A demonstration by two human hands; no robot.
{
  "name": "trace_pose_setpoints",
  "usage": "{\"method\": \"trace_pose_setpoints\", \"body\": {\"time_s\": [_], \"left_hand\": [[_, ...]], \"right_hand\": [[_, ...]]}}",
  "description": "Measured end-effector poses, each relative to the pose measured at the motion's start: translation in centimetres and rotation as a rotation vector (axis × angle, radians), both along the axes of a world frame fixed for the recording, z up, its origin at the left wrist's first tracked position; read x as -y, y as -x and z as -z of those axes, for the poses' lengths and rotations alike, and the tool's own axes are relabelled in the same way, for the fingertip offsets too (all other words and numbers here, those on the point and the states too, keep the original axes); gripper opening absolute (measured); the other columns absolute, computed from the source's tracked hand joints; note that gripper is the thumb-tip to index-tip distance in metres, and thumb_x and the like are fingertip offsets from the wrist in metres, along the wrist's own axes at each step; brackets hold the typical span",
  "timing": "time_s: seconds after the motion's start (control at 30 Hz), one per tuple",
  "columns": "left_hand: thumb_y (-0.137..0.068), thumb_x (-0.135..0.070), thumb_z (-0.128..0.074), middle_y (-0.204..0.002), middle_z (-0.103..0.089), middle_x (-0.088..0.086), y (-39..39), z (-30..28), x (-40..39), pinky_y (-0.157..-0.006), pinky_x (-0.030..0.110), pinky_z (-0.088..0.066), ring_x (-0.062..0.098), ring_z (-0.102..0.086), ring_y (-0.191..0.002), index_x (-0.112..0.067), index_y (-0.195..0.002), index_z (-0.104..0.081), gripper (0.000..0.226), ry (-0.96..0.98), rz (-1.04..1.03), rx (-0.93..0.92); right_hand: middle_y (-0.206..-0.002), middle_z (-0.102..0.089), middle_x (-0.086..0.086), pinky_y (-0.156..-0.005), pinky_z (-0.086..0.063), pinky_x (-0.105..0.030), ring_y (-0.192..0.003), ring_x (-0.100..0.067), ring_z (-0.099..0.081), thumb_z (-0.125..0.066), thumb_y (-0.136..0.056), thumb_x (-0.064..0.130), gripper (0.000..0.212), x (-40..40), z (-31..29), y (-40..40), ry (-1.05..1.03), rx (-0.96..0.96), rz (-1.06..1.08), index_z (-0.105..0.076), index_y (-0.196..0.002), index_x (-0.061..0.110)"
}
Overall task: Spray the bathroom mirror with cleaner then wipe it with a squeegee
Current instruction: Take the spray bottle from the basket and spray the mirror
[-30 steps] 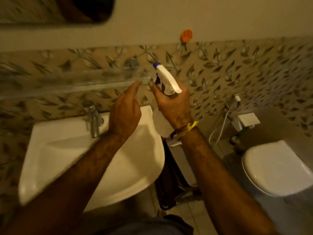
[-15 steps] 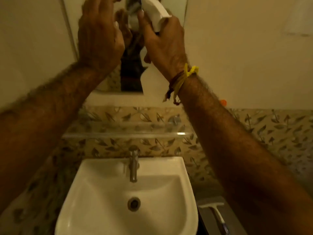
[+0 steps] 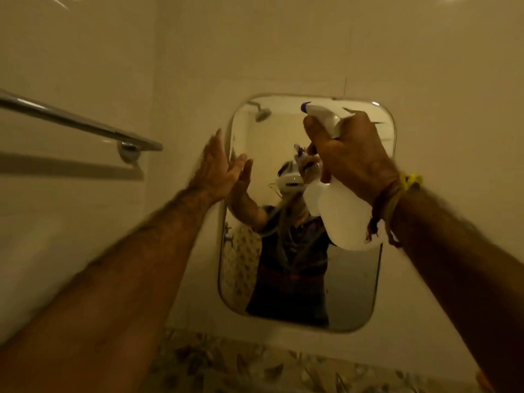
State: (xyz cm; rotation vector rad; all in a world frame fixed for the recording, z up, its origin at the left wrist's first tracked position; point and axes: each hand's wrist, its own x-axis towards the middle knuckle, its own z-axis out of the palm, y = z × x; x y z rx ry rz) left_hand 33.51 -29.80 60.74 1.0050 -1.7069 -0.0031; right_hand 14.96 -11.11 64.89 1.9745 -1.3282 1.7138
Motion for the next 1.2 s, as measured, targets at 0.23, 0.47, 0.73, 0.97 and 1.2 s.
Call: {"method": "trace_pose_setpoints", "body": {"time_s": [0.23, 0.47, 0.73, 0.97, 1.2], "left_hand": [[-0.100, -0.060, -0.035, -0.164, 0.025, -0.006, 0.6, 0.8, 2.3, -0.123, 0.048, 0.008, 0.018, 0.024, -0.151, -0.023, -0.159, 0.014, 0.085, -0.078, -0.048, 0.069], [-0.090, -0.071, -0.045, -0.161, 0.034, -0.002, 0.0, 0.0, 1.8, -0.124, 0.050, 0.005, 0.021, 0.028, -0.149, -0.020, -0.155, 0.022, 0.106, -0.161, -0.095, 0.215], [-0.075, -0.080, -0.058, -0.162, 0.032, 0.000, 0.1, -1.5, -0.1, -0.123, 0.056, -0.003, 0.027, 0.023, -0.151, -0.018, -0.156, 0.020, 0.129, -0.334, -0.110, 0.235], [-0.069, -0.083, -0.060, -0.160, 0.035, 0.008, 1.7, 0.1, -1.3, -0.122, 0.059, -0.004, 0.038, 0.025, -0.149, -0.013, -0.153, 0.027, 0.139, -0.395, -0.163, 0.304], [-0.066, -0.080, -0.065, -0.159, 0.037, 0.005, 1.4, 0.9, -0.6, -0.122, 0.059, -0.003, 0.036, 0.027, -0.148, -0.015, -0.152, 0.030, 0.143, -0.365, -0.155, 0.308]], "right_hand": [[-0.102, -0.067, -0.010, -0.053, -0.060, -0.032, -0.068, -0.022, -0.070, -0.066, -0.090, 0.041, 0.048, 4.2, -1.5, -2.1, -0.069, 0.067, 0.061, -0.055, -0.125, 0.009], [-0.105, -0.069, -0.010, -0.059, -0.062, -0.037, -0.076, -0.023, -0.071, -0.066, -0.092, 0.036, 0.045, 4.9, -0.8, -2.2, -0.070, 0.129, 0.078, -0.057, -0.128, 0.009], [-0.094, -0.067, -0.003, -0.065, -0.056, -0.027, -0.076, -0.020, -0.067, -0.065, -0.091, 0.037, 0.034, 2.7, -2.7, 2.1, 0.098, 0.291, 0.255, -0.067, -0.117, 0.015], [-0.095, -0.072, -0.008, -0.071, -0.062, -0.045, -0.077, -0.029, -0.072, -0.065, -0.088, 0.041, 0.040, 0.9, -1.0, 6.7, 0.063, 0.479, 0.408, -0.065, -0.119, 0.016], [-0.083, -0.066, 0.000, -0.063, -0.059, -0.030, -0.063, -0.013, -0.063, -0.064, -0.093, 0.037, 0.028, 1.4, 1.3, 5.0, -0.037, 0.379, 0.372, -0.064, -0.106, 0.012]]}}
